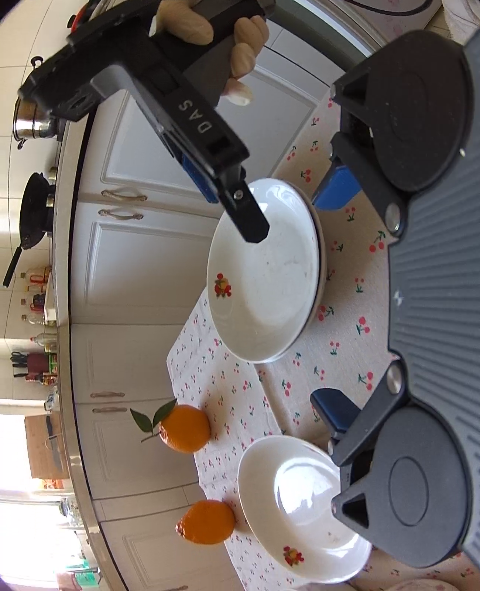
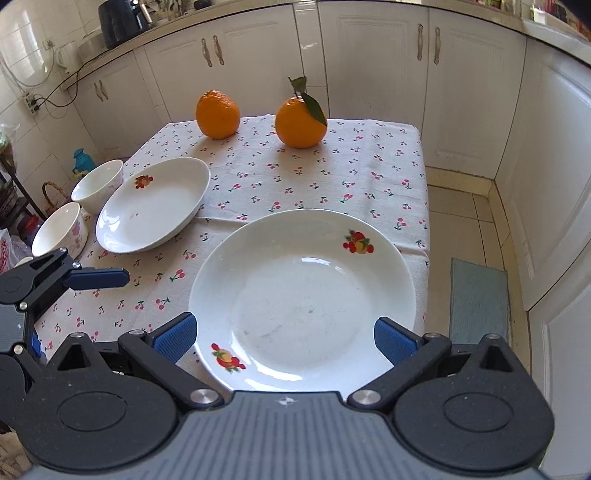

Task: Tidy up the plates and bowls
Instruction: 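Withdraw the right gripper from the stacked plates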

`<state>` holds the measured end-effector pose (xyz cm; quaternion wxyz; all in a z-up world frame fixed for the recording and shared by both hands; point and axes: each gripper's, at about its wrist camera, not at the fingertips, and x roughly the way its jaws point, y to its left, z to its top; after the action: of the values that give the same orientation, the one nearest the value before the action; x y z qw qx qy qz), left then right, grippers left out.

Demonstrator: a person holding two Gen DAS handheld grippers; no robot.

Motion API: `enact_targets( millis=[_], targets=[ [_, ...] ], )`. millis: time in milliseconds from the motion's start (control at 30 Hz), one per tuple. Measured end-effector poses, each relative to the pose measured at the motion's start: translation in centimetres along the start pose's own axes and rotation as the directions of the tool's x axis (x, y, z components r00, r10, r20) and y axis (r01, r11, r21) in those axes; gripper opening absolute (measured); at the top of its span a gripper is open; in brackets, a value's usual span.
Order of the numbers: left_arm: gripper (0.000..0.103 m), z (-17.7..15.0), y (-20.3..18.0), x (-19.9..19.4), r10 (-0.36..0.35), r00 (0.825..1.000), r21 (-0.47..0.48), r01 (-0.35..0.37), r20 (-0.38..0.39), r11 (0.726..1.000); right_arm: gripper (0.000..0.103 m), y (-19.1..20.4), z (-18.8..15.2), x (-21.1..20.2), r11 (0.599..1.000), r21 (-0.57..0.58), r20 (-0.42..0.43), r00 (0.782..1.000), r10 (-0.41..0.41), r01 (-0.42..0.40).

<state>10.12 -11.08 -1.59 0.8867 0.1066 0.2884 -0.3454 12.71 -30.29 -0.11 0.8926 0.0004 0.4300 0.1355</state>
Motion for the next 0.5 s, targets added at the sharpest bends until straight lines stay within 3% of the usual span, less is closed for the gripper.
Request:
enact_targets(
  millis=[233,400,500],
  targets=[
    [0.102,-1.7,2.2,-1.5,0.155,0.987,-0.075,-0.158,-0.037,0.985,0.103,4.1,-0.7,-0.6,0.993,-0.118,0.055,0.998,-0.022,0.029],
    [0.102,-2.8,4.1,-1.4,0.298,0.951,-0.151,-0.307,-0.077,0.940,0.103,6.0,-0.8,-0.7,0.985,-0.170,0.072,0.997,0.003,0.010],
    [0.102,-3.6,5.6,-0.8,0.336,0.934,-0.218,-0.356,-0.124,0.909,0.103,6.7,-0.7,-0.6,0.980,-0.199,0.074,0.997,0.009,0.005]
  ],
)
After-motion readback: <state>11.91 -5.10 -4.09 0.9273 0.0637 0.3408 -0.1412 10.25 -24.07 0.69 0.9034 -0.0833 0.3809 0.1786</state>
